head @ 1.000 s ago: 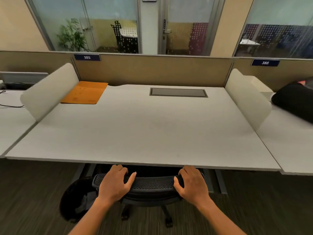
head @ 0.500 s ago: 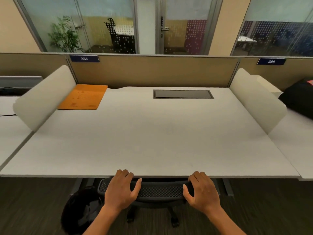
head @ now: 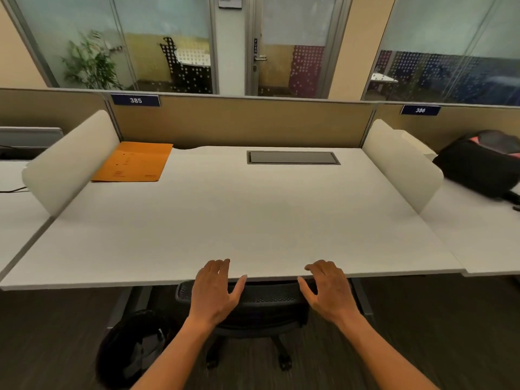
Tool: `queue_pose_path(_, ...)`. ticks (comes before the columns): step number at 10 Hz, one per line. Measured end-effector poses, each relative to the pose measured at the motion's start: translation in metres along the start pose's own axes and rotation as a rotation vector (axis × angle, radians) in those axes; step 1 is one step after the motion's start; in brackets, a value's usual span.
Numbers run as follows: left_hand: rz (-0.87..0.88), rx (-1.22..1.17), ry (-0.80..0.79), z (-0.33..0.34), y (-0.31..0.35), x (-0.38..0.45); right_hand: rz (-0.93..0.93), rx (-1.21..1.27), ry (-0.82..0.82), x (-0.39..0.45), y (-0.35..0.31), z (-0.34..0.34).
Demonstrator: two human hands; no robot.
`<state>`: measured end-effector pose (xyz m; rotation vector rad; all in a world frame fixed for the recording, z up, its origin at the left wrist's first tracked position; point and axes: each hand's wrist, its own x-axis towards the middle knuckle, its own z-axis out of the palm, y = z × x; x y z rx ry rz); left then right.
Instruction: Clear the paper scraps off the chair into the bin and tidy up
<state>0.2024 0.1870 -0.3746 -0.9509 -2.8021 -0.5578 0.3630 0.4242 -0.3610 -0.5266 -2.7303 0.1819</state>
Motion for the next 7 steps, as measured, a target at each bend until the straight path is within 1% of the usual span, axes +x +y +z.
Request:
queue_pose_path(1,-0.007,-0.016,-0.045,-0.006,0.005,-0.006,0.009,0.023,-0.010,-0.002,-0.017,-0.007)
queue_pose_path(2,0.000,-0.026,-0.071,-0.015,0.008,-0.011,0.033,0.034,-0.067,-0.006,-0.029,-0.013)
queue_pose_path(3,0.022,-0.011,-0.041,-0.034,0.015,-0.016,0.035,0.037,-0.068,-0.010,-0.037,-0.024)
queue_pose_path(4,0.030,0.013,0.023,-0.060,0.027,-0.018,0.029,0.027,-0.034,-0.010,-0.042,-0.042)
queue_pose_path(5,0.049,0.033,0.123,-0.094,0.044,-0.022,0.001,0.013,0.012,-0.007,-0.046,-0.069)
queue_pose_path(6,0.066,0.018,0.229,-0.137,0.068,-0.030,-0.055,-0.013,0.113,-0.004,-0.051,-0.106)
queue_pose_path(7,0.109,0.024,0.356,-0.186,0.097,-0.040,-0.124,-0.031,0.254,-0.002,-0.062,-0.159)
